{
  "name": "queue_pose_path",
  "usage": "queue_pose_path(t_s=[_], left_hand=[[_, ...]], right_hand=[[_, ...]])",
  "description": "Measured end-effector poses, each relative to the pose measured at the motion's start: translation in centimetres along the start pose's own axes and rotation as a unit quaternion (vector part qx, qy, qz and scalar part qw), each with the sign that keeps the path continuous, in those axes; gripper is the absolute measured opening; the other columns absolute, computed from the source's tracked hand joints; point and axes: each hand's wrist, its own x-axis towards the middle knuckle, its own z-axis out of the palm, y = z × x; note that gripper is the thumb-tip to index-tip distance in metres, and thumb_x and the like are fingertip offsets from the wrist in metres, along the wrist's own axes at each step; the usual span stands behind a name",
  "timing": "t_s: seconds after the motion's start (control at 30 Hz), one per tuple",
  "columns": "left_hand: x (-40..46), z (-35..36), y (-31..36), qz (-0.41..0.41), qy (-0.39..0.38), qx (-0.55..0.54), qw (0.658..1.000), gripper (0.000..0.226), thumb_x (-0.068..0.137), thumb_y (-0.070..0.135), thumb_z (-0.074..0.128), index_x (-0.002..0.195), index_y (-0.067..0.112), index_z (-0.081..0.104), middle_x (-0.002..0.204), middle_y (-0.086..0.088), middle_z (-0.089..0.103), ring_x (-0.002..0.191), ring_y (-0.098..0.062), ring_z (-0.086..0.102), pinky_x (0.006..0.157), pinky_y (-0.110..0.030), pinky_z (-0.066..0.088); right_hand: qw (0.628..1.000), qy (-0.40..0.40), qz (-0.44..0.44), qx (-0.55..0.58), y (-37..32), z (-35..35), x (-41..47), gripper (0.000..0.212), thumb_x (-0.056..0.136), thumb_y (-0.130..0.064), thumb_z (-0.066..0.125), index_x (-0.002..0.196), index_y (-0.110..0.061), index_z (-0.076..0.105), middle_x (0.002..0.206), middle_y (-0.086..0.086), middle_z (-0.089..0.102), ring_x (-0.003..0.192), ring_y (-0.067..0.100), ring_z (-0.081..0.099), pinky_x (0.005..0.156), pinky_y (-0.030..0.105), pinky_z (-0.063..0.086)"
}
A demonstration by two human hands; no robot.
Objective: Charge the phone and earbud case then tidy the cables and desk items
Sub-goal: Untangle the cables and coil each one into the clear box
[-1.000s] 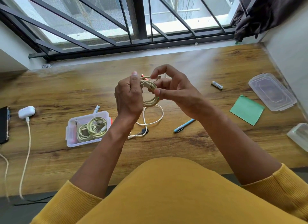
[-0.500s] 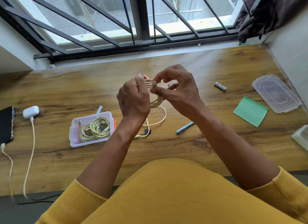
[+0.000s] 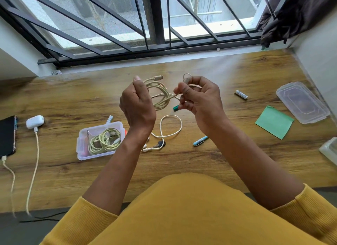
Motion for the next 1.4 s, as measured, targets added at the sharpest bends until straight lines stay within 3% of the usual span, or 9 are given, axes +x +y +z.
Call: queue_pose_path(t_s=[0.17,0.27,0.43,0.57,0.73,1.03,1.17,1.3,1.4], left_hand=[[-0.1,0.0,0.6,0.046,-0.075,-0.135,0.987,0.053,0.113,0.027,0.034,0.060,0.032,0.038,0.047,0.010,0.038,0.041,-0.021,0.040,0.044,-0.045,0.037],[-0.1,-0.1,0.9,0.049,-0.117,-0.166,0.978,0.051,0.114,0.022,0.035,0.063,0.023,0.040,0.050,0.006,0.037,0.041,-0.011,0.038,0.044,-0.033,0.033],[-0.4,0.0,1.1,0.032,-0.146,-0.179,0.973,0.050,0.114,0.019,0.036,0.067,0.007,0.048,0.053,-0.010,0.041,0.042,-0.016,0.038,0.042,-0.030,0.030],[-0.1,0.2,0.8,0.014,-0.128,-0.146,0.981,0.054,0.114,0.025,0.037,0.061,0.020,0.044,0.051,-0.007,0.045,0.042,-0.022,0.043,0.045,-0.040,0.036],[0.0,0.2,0.9,0.011,-0.114,-0.130,0.985,0.064,0.106,0.047,0.036,0.062,0.001,0.044,0.057,-0.026,0.048,0.050,-0.044,0.047,0.048,-0.058,0.039],[-0.6,0.2,1.4,-0.033,-0.152,-0.143,0.977,0.051,0.104,0.032,0.047,0.056,0.015,0.050,0.054,-0.007,0.052,0.051,-0.027,0.045,0.050,-0.055,0.044],[-0.7,0.2,1.3,-0.018,-0.116,-0.098,0.988,0.057,0.103,0.031,0.048,0.059,-0.004,0.050,0.056,-0.026,0.051,0.050,-0.040,0.046,0.051,-0.054,0.044],[-0.8,0.1,1.3,-0.020,-0.028,-0.010,0.999,0.054,0.102,0.027,0.051,0.051,0.013,0.038,0.045,0.002,0.036,0.045,-0.014,0.030,0.051,-0.042,0.033],[-0.5,0.0,1.1,-0.030,0.001,0.014,0.999,0.054,0.099,0.028,0.053,0.050,0.019,0.032,0.043,0.004,0.033,0.043,-0.013,0.028,0.052,-0.037,0.025]], right_hand=[[0.993,0.008,0.117,0.012,0.1,-0.5,0.8,0.021,0.090,-0.001,0.078,0.101,-0.005,0.061,0.080,0.011,0.076,0.063,0.014,0.066,0.060,0.026,0.060],[0.993,-0.023,0.095,-0.061,-0.1,-0.9,1.1,0.015,0.087,0.000,0.081,0.096,-0.001,0.069,0.075,0.010,0.073,0.067,0.020,0.068,0.065,0.031,0.062],[0.985,-0.105,0.040,-0.134,-1.2,-0.7,1.1,0.017,0.092,0.000,0.074,0.108,0.004,0.075,0.099,0.032,0.074,0.088,0.042,0.071,0.086,0.058,0.059],[0.978,-0.181,0.067,-0.081,-1.6,-1.0,1.3,0.023,0.099,0.005,0.060,0.120,0.009,0.068,0.100,0.022,0.072,0.092,0.031,0.070,0.082,0.041,0.062],[0.970,-0.200,0.138,0.020,-1.1,-0.9,1.1,0.029,0.104,0.002,0.052,0.131,0.008,0.062,0.102,0.009,0.069,0.090,0.019,0.066,0.089,0.038,0.054],[0.969,-0.118,0.179,0.123,-1.1,-0.9,1.0,0.025,0.089,0.005,0.067,0.110,-0.006,0.061,0.093,0.012,0.074,0.079,0.020,0.072,0.075,0.032,0.063],[0.974,-0.115,0.162,0.106,-0.6,-0.8,0.7,0.018,0.089,-0.003,0.072,0.104,-0.007,0.064,0.093,0.010,0.074,0.080,0.020,0.071,0.078,0.033,0.062],[0.983,-0.105,0.133,0.070,-0.4,-0.3,0.5,0.016,0.103,-0.017,0.067,0.115,-0.008,0.069,0.104,0.018,0.073,0.088,0.024,0.071,0.085,0.037,0.060],[0.989,-0.114,0.089,0.032,-0.5,0.1,0.2,0.040,0.095,-0.007,0.075,0.131,-0.008,0.058,0.103,0.021,0.074,0.090,0.027,0.072,0.082,0.037,0.060]])
